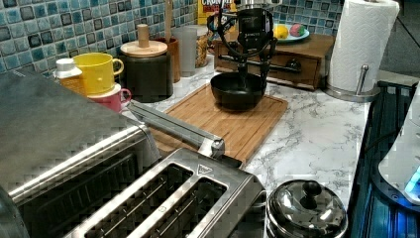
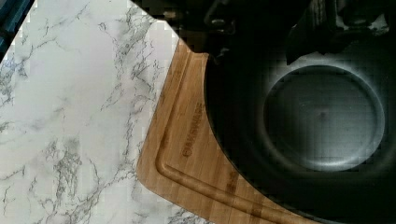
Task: Put the bowl on the board.
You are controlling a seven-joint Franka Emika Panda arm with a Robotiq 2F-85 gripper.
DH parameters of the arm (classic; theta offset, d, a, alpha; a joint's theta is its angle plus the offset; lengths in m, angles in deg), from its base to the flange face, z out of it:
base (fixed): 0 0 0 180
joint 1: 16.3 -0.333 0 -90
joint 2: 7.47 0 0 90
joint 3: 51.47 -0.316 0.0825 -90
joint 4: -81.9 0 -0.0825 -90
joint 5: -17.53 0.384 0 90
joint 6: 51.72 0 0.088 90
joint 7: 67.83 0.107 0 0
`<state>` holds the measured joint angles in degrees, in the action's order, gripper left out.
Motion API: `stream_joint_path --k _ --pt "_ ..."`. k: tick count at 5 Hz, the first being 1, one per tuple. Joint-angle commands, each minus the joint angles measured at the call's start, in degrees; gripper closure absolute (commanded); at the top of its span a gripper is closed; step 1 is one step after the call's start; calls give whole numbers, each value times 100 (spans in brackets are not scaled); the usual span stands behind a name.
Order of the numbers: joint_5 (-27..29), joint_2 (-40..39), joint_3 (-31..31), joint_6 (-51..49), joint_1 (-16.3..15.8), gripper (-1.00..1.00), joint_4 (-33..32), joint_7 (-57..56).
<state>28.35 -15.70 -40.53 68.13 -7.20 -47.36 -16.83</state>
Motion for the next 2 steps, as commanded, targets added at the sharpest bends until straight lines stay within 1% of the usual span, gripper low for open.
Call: stream_joint_path --k 1,2 --pt "11 216 23 -37 -21 0 444 313" --pt "-7 219 -134 -35 134 0 445 327"
